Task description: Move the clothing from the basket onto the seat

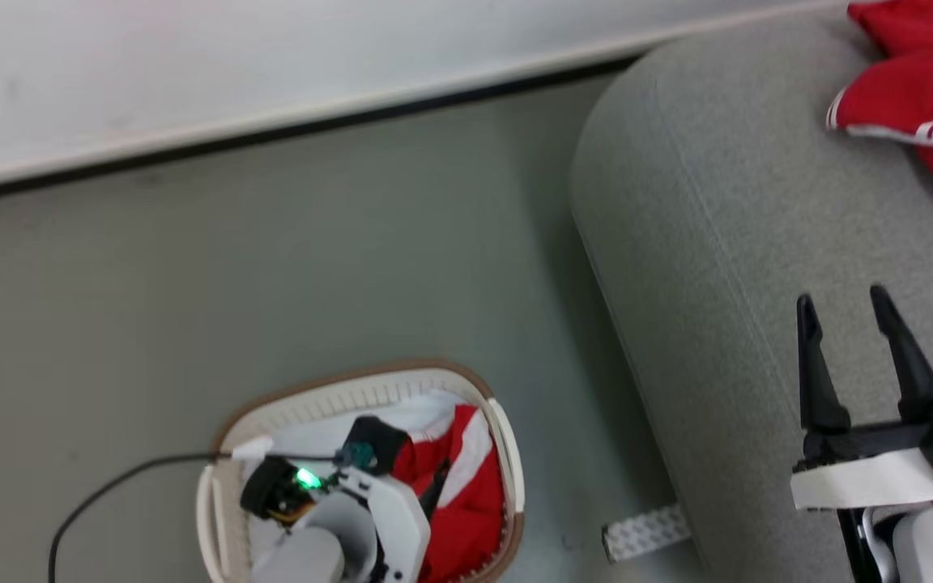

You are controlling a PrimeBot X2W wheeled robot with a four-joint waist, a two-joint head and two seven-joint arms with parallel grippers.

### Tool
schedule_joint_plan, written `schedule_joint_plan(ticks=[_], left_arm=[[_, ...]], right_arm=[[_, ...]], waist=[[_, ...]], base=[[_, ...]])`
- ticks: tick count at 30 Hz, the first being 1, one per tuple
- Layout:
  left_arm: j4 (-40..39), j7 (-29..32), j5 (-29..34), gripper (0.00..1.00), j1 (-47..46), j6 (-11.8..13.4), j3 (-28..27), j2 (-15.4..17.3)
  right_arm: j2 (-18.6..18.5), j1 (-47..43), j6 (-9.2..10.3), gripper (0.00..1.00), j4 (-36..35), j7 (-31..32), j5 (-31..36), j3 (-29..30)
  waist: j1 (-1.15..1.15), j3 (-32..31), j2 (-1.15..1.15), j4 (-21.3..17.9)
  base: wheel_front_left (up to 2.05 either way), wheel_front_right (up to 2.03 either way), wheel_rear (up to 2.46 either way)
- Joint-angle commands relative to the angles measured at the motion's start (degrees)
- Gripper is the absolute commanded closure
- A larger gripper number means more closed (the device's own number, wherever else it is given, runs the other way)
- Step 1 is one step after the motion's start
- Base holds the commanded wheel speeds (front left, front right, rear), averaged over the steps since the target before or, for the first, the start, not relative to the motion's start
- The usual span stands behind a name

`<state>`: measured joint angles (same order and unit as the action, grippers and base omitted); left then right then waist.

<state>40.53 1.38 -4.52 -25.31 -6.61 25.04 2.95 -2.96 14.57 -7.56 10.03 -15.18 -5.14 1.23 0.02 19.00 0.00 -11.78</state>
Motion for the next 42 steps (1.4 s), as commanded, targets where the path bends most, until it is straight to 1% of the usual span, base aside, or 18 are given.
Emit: schedule_joint_plan(ticks=[1, 6, 13, 22, 28, 34, 35, 36, 37, 42], left_arm=[[1.91, 0.29, 0.49, 0.00, -2.89, -0.31, 0.23, 0.91], [8.82, 0.86, -0.10, 0.00, -9.48, -0.65, 1.85, 1.12], [15.77, 0.64, -2.39, 0.00, -16.22, -0.85, 4.77, 0.81], [21.08, -0.08, -7.26, 0.00, -22.78, -0.89, 9.65, 1.40], [23.49, 0.23, -9.74, 0.00, -25.57, -0.88, 13.94, 2.18], [25.01, -0.58, -11.82, 0.00, -26.77, -0.83, 17.42, 2.07], [25.17, -0.78, -12.51, 0.04, -26.86, -0.83, 18.10, 1.87], [25.32, -1.16, -13.06, 0.70, -27.01, -0.83, 18.71, 1.77], [25.46, -1.42, -13.48, 1.00, -27.03, -0.83, 19.21, 1.65], [25.42, -4.38, -17.31, 1.00, -26.37, -0.83, 20.61, 0.85]], right_arm=[[0.06, 1.70, 0.15, 0.00, -1.35, 0.05, -0.64, -0.41], [0.06, 4.44, 0.15, 0.00, -4.97, 0.05, -1.65, -1.63], [0.07, 6.63, 0.15, 0.00, -8.29, 0.05, -1.74, -2.26], [0.07, 8.29, 0.15, 0.00, -10.77, 0.05, -2.51, -2.58], [0.06, 8.99, 0.15, 0.00, -11.95, 0.05, -2.89, -2.90], [0.07, 8.68, 0.15, 0.00, -12.60, 0.05, -1.90, -3.01], [0.07, 8.49, 0.15, 0.00, -12.68, 0.05, -1.65, -2.90], [0.06, 8.24, 0.15, 0.00, -12.77, 0.05, -1.47, -2.73], [0.07, 7.98, 0.15, 0.00, -12.76, 0.05, -1.40, -2.59], [0.07, 7.30, 0.15, 0.00, -12.02, 0.05, -0.69, -2.01]], waist=[[-0.02, 7.83, 0.00, -2.92], [-0.02, 14.72, 0.00, -3.58], [-0.02, 20.92, 0.00, -3.32], [-0.02, 26.39, 0.00, -2.96], [-0.02, 29.61, 0.00, -3.18], [-0.02, 31.36, 0.00, -3.44], [-0.02, 31.44, 0.00, -3.42], [-0.02, 31.40, 0.00, -3.34], [-0.02, 31.25, 0.00, -3.20], [-0.02, 28.63, 0.00, -1.35]], base=[[0.00, 0.00, 0.00], [0.00, 0.00, 0.00], [0.00, 0.00, 0.00], [0.00, 0.00, 0.00], [0.00, 0.00, 0.00], [0.00, 0.00, 0.00], [0.00, 0.00, 0.00], [0.00, 0.00, 0.00], [0.00, 0.00, 0.00], [0.00, 0.00, 0.00]])
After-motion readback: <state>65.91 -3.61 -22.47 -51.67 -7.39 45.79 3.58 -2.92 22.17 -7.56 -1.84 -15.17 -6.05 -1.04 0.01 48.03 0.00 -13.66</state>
